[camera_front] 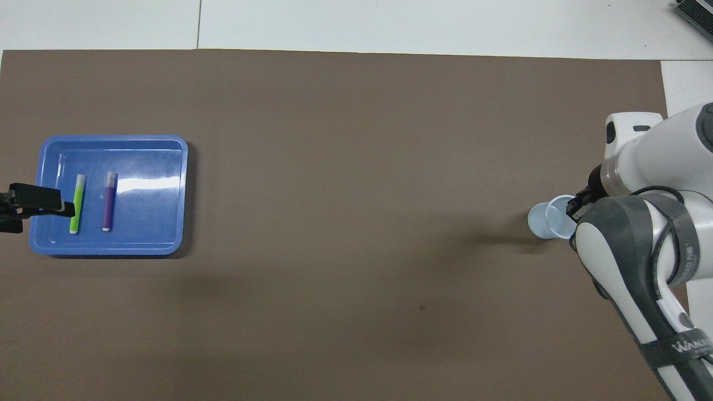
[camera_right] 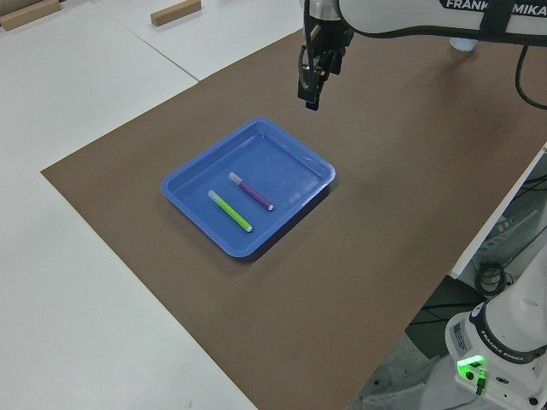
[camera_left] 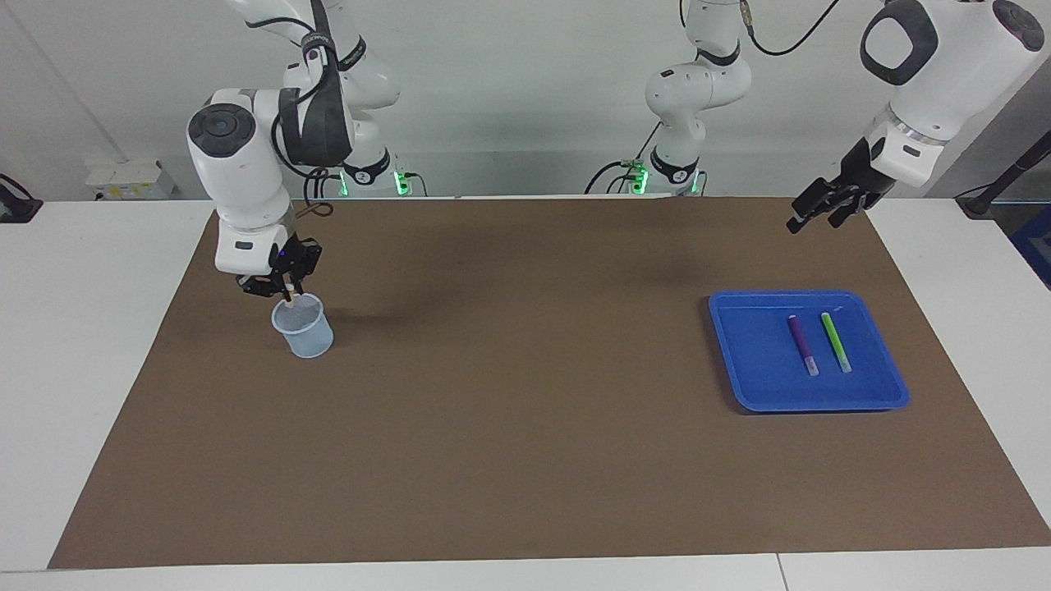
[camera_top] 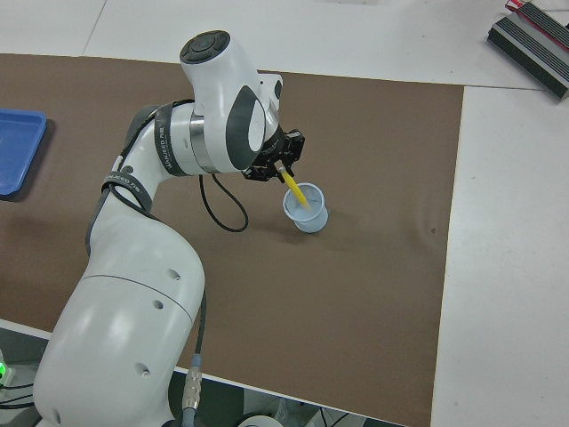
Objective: Transfer and insert pens with both arms
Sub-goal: 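Insert the yellow pen into the white cup with the right gripper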
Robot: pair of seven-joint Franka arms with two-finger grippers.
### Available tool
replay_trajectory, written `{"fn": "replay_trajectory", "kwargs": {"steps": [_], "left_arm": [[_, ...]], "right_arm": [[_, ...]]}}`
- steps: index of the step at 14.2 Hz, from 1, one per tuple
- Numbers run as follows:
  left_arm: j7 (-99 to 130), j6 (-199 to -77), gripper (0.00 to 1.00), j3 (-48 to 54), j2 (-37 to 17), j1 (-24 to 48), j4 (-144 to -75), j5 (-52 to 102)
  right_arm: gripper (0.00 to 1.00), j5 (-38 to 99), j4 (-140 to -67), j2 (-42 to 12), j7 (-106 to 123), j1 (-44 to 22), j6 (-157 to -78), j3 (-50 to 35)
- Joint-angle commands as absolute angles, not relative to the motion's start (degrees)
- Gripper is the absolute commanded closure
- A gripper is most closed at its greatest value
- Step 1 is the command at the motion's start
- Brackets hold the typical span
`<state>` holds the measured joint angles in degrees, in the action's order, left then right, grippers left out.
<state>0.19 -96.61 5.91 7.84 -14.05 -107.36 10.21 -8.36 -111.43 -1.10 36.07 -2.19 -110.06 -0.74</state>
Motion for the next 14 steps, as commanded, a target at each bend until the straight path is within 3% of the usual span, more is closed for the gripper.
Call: {"fn": "replay_trajectory", "kwargs": {"steps": [1,3,4,6,7,10,12,14], "left_arm": [[-2.1,-101.2,0.0,6.3,9.8,-14.7,-111.8,7.7],[-3.6,-104.4,0.0,6.3,8.8,-14.7,-113.2,6.4],[-4.1,-106.6,0.0,6.3,8.1,-14.8,-114.3,6.0],[-5.0,-110.9,0.01,6.3,6.9,-14.8,-116.5,5.7],[-5.3,-112.4,0.02,6.3,5.9,-14.9,-116.9,5.7],[-5.4,-116.7,0.04,6.3,2.6,-14.9,-116.9,4.0],[-5.4,-120.0,0.05,6.3,-0.1,-14.9,-116.9,3.8],[-5.7,-124.1,0.06,6.3,-2.7,-15.0,-117.2,3.8]], "right_arm": [[1.0,-9.0,-113.9,0.3,35.8,-1.8,-113.4,-1.1],[1.0,-8.7,-114.7,0.4,35.8,-1.8,-114.0,-1.2],[0.62,-8.7,-114.7,0.4,35.6,-1.8,-114.1,-1.1],[0.32,-8.7,-114.7,0.4,35.6,-1.8,-114.1,-1.2],[0.24,-8.7,-114.6,0.4,35.7,-1.8,-114.1,-1.2],[0.16,-7.0,-114.4,0.4,35.7,-2.0,-113.2,-1.4],[0.0,-2.4,-114.3,0.4,35.6,-2.0,-112.9,-1.6],[0.0,-0.1,-114.2,0.4,35.5,-2.0,-112.8,-1.6]]}}
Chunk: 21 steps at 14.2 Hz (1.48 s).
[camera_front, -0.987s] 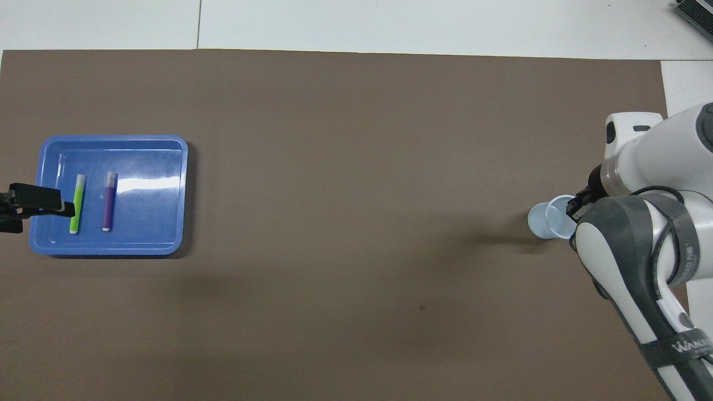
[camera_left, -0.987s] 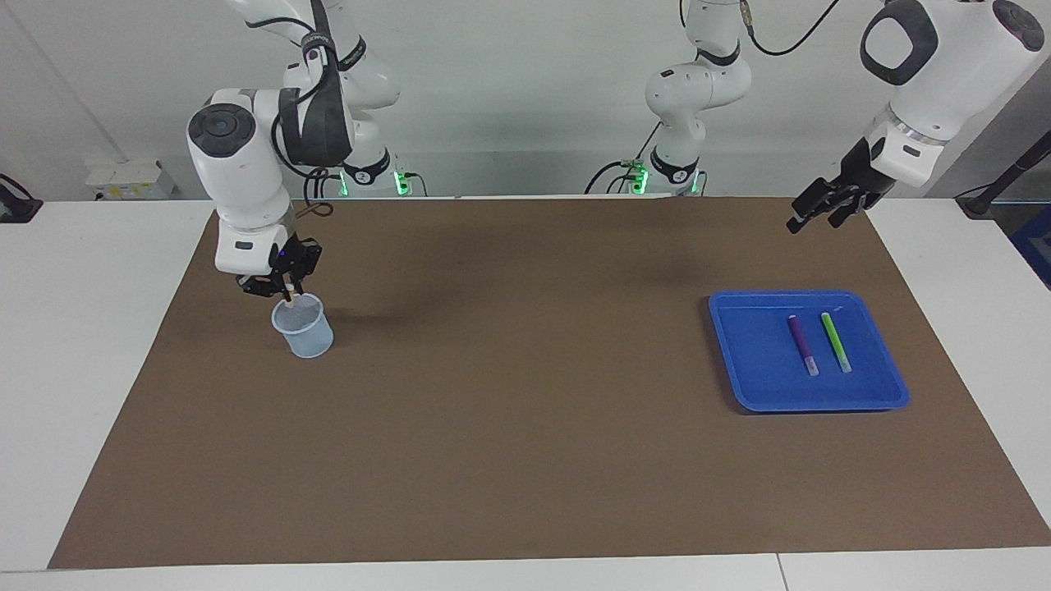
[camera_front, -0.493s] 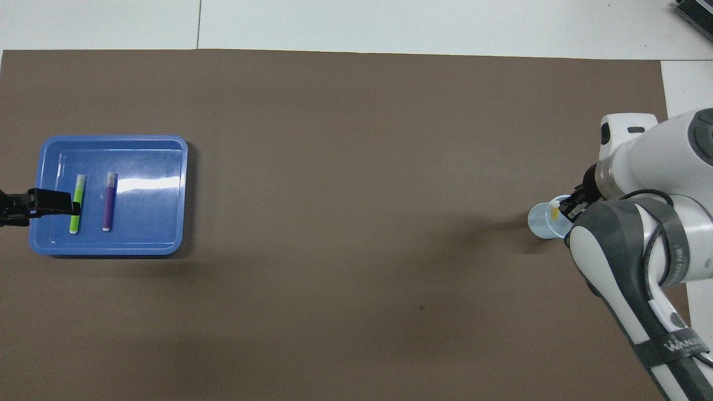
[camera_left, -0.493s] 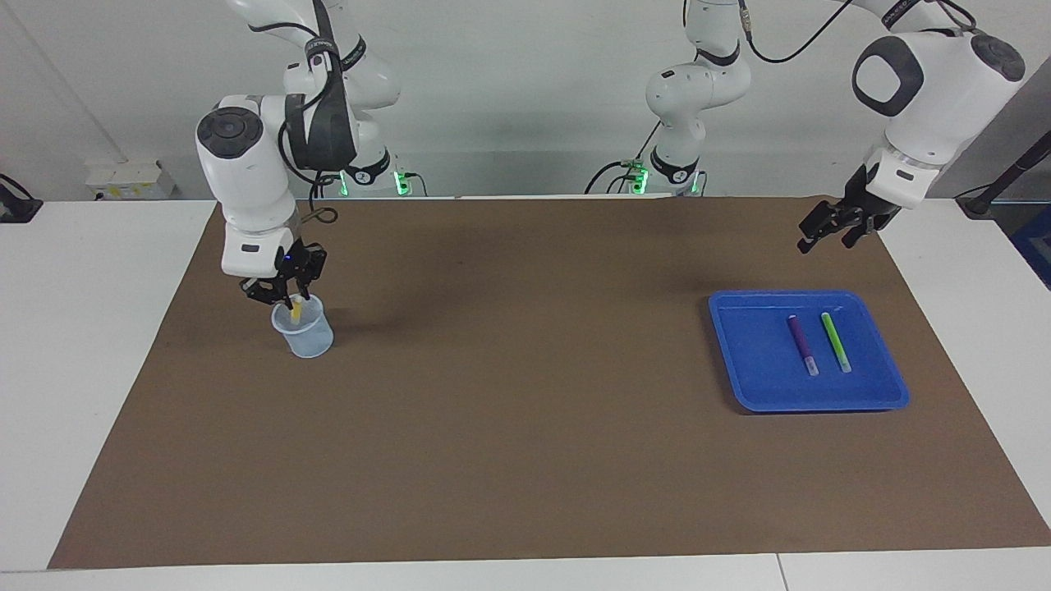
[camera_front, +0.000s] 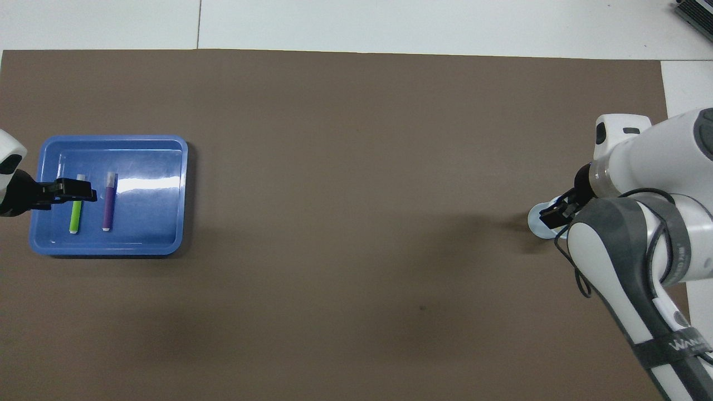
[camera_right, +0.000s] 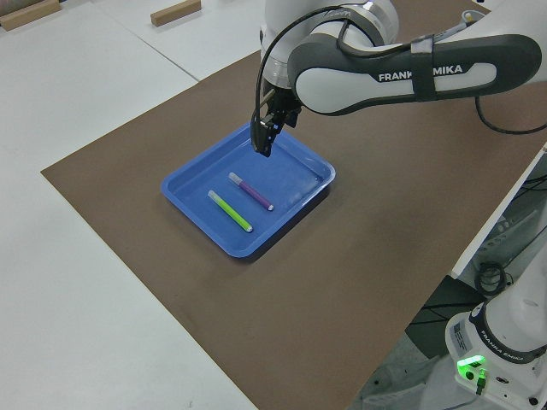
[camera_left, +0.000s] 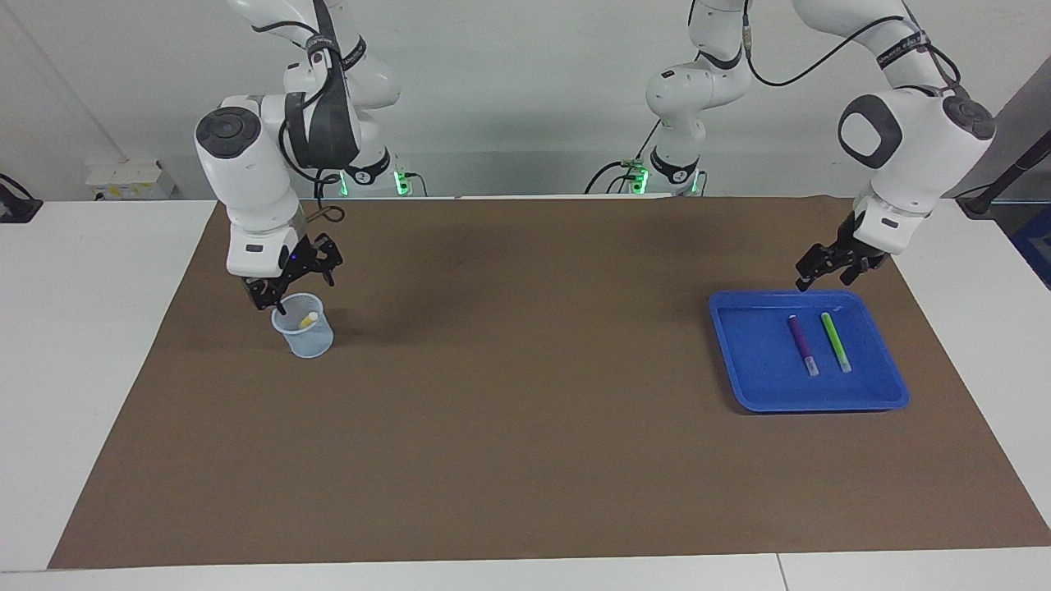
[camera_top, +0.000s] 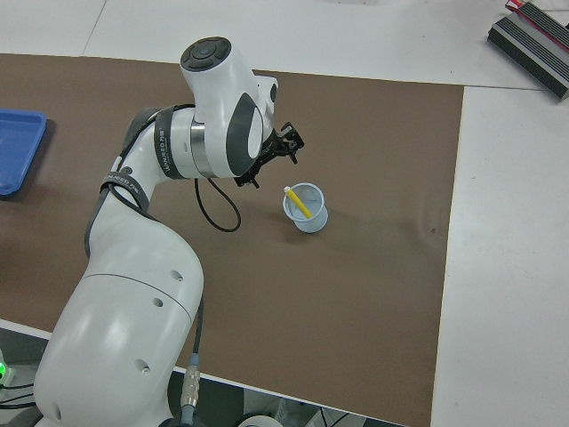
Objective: Transfer and insert pens with both arms
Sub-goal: 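Lower the left gripper onto the purple pen while the right gripper returns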
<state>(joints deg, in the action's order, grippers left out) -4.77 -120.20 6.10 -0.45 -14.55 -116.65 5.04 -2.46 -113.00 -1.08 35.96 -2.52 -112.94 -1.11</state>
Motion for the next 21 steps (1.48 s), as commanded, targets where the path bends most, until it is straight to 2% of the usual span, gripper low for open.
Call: {"fn": "replay_trajectory", "kwargs": {"steps": [1,13,20,21], "left_arm": [[-5.8,-125.7,0.06,6.3,-3.9,-15.0,-117.1,3.8],[-10.1,-138.9,0.09,6.2,-15.8,-15.9,-115.7,0.1],[-10.4,-141.0,0.16,6.2,-18.2,-15.8,-116.4,0.1],[-10.3,-140.6,0.19,6.2,-18.1,-15.9,-116.5,0.1]], "right_arm": [[0.0,1.6,-114.2,0.4,35.5,-2.1,-112.8,-1.6],[0.0,17.7,-113.7,0.8,9.1,-10.0,-112.1,-1.6],[0.0,23.2,-113.6,0.8,-5.5,-13.6,-113.5,-1.6],[0.0,24.2,-113.5,0.8,-8.5,-14.3,-114.3,-1.7]]}}
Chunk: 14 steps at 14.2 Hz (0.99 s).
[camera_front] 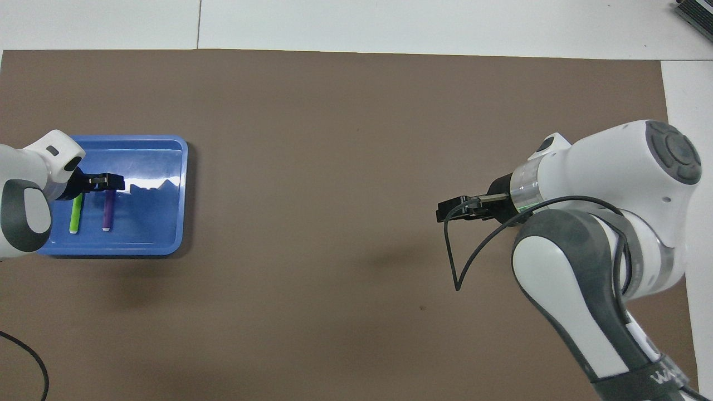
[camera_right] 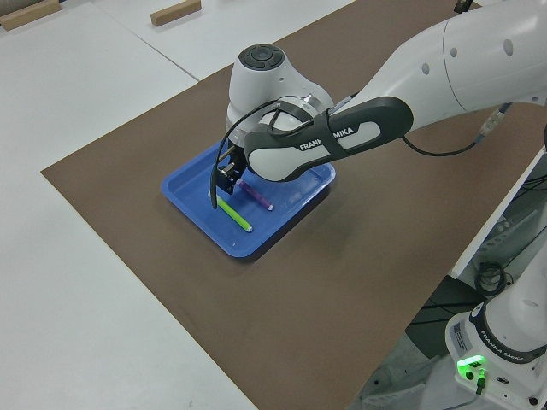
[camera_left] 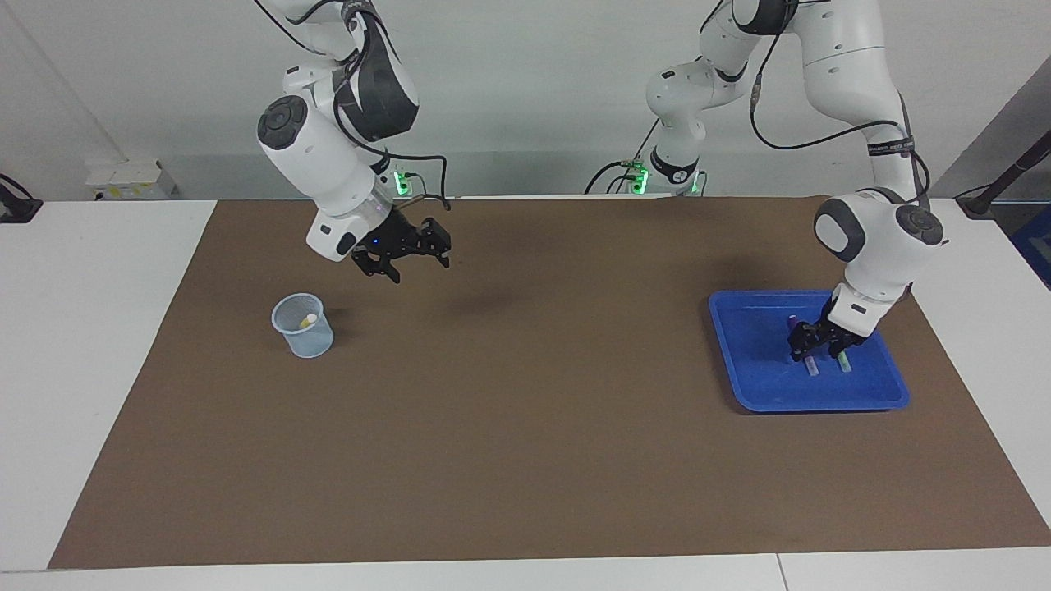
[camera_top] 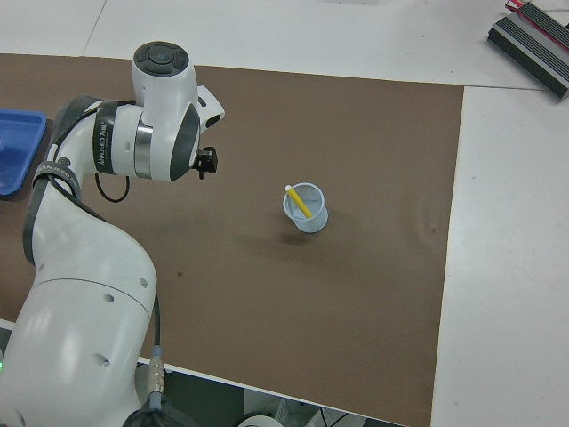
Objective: Transfer and insert pens with both arms
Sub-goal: 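Lower the left gripper onto the purple pen while the right gripper returns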
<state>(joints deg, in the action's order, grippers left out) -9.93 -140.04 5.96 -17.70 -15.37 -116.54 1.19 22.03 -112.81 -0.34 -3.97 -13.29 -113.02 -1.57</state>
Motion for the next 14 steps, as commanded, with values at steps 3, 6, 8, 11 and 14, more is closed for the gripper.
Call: {"fn": "replay_trajectory", "kwargs": {"steps": [3,6,8,11,14], "left_arm": [[-10.3,-139.4,0.42,6.2,-18.0,-16.1,-116.6,0.1],[-10.3,-137.3,0.67,6.0,-17.7,-16.1,-117.0,0.1],[-10.2,-137.3,0.81,6.0,-17.5,-16.2,-117.8,0.1],[-10.1,-135.8,1.0,5.9,-17.4,-16.1,-117.4,0.1],[-10.1,-132.6,1.0,5.9,-17.5,-16.0,-115.6,0.1]], "right_arm": [[0.0,27.7,-113.5,0.5,-16.2,-16.3,-117.2,-1.6],[0.0,29.6,-113.5,0.5,-19.0,-17.3,-117.7,-1.6],[0.0,30.1,-113.6,0.5,-19.2,-17.3,-118.3,-1.6],[0.0,30.1,-113.6,0.5,-20.4,-17.4,-118.7,-1.6],[0.0,30.1,-113.6,0.5,-20.5,-18.1,-118.7,-1.6]]}}
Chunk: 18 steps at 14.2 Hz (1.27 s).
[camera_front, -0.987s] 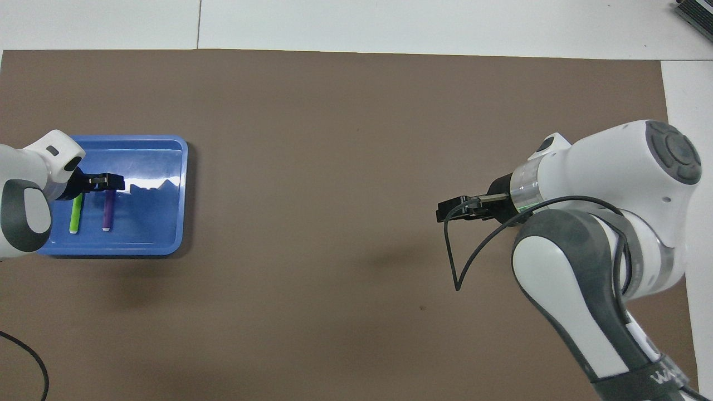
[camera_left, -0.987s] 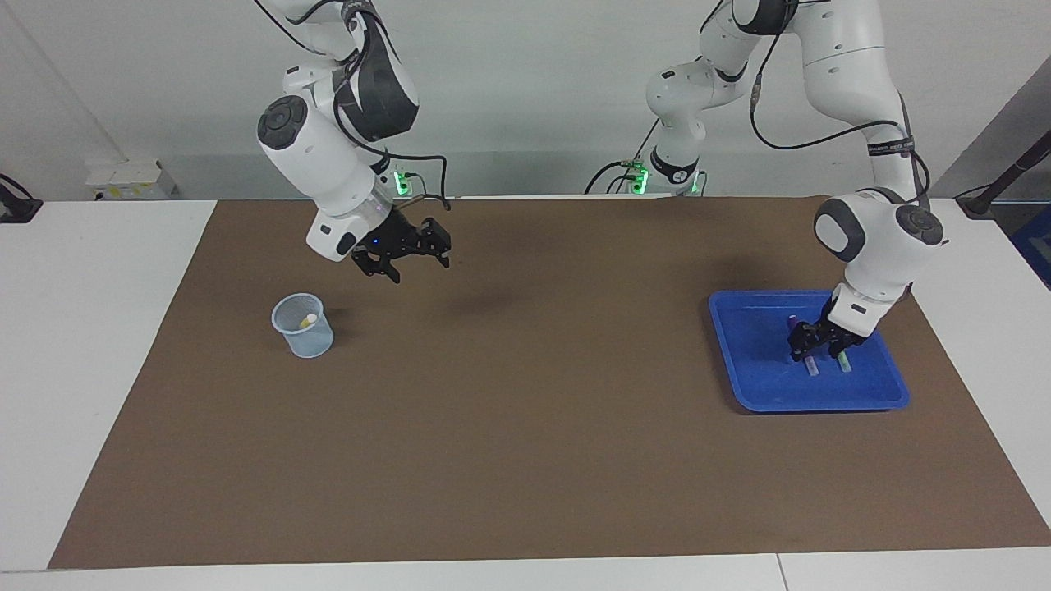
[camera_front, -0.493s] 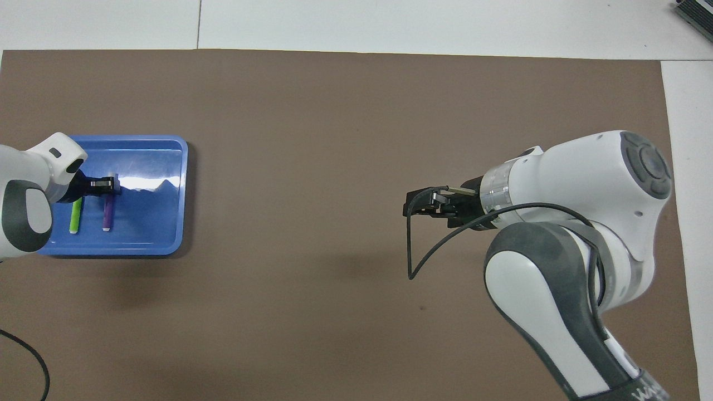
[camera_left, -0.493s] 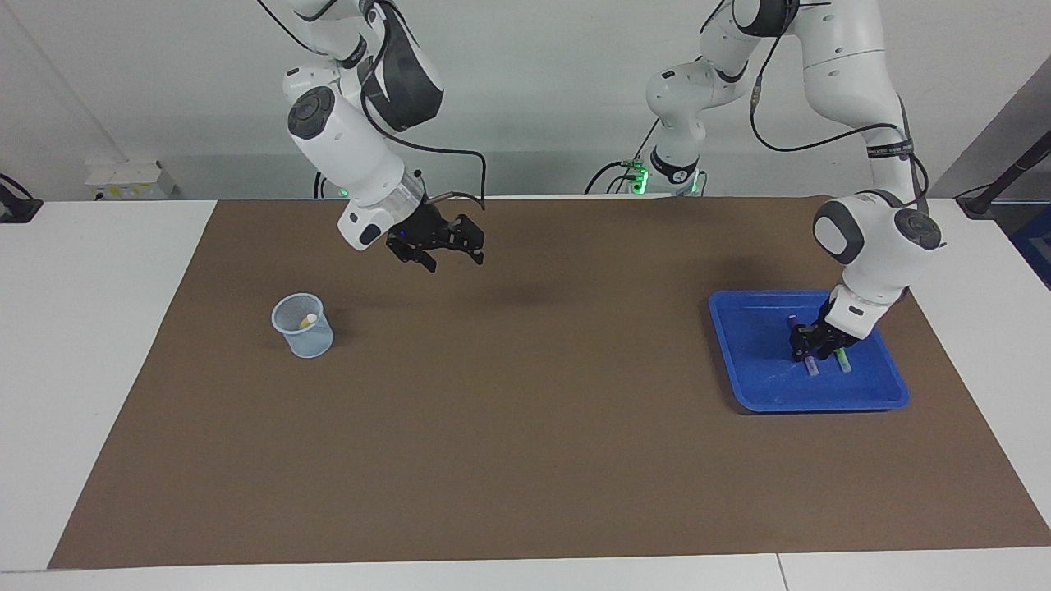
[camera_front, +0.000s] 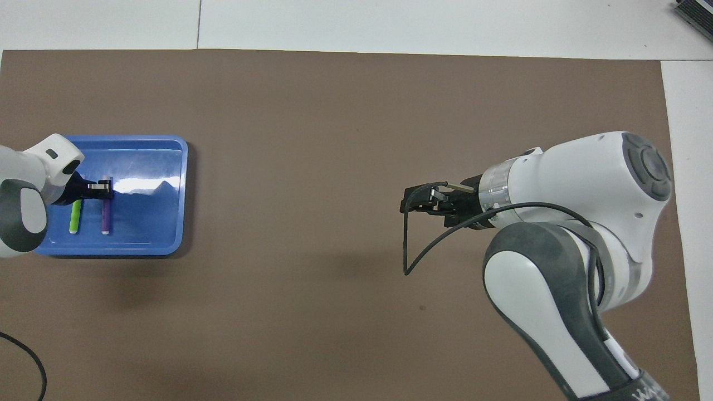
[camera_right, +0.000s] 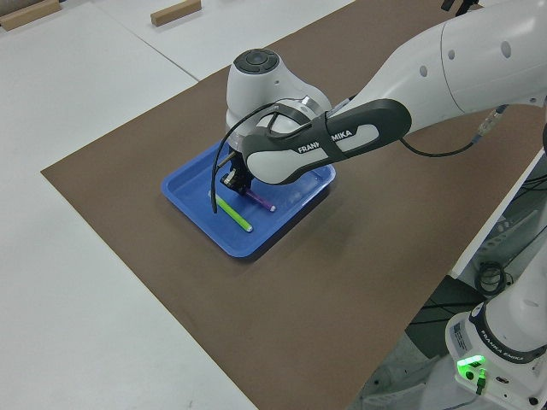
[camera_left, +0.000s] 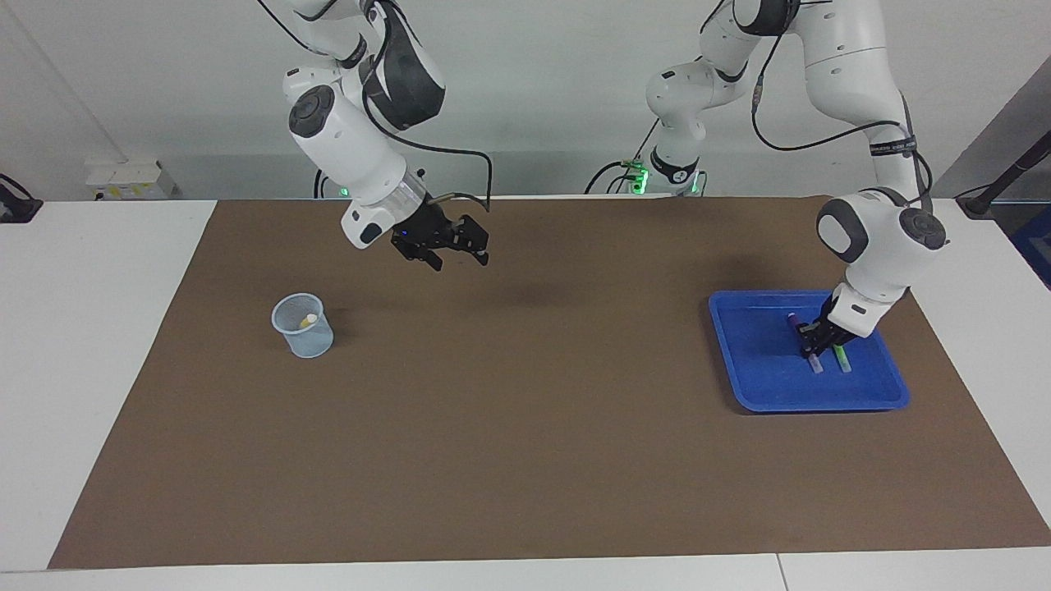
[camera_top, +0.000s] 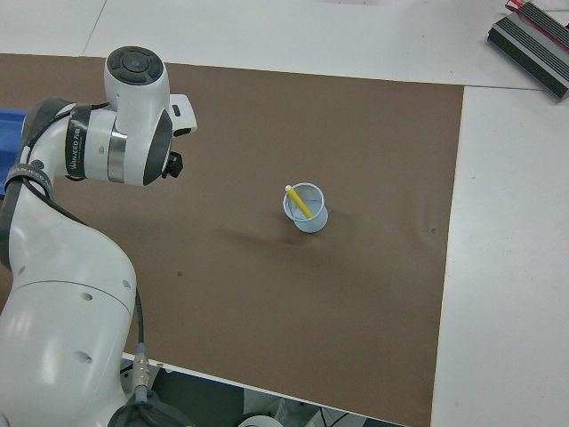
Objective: Transfer and insert pens with both arms
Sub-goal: 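Lift the purple pen with the left gripper toward the right gripper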
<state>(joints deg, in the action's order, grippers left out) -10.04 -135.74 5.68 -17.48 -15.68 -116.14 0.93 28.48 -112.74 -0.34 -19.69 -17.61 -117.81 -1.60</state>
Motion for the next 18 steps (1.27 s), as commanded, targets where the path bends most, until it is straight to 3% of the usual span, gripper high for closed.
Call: {"fn": "replay_trajectory", "kwargs": {"steps": [1,9,18], "left_arm": [[-10.0,-131.5,1.0,5.9,-17.5,-16.0,-114.7,0.1],[-3.1,-117.4,1.0,6.0,-14.7,-14.9,-106.6,0.1],[27.8,-102.5,1.0,8.4,-6.6,-13.2,-98.3,8.8]], "right_arm": [[0.0,30.1,-113.6,0.5,-21.1,-18.2,-118.7,-1.7],[0.0,34.8,-113.8,0.4,-27.1,-19.9,-121.9,-1.6],[0.0,36.2,-114.1,0.4,-27.9,-20.1,-123.3,-1.7]]}}
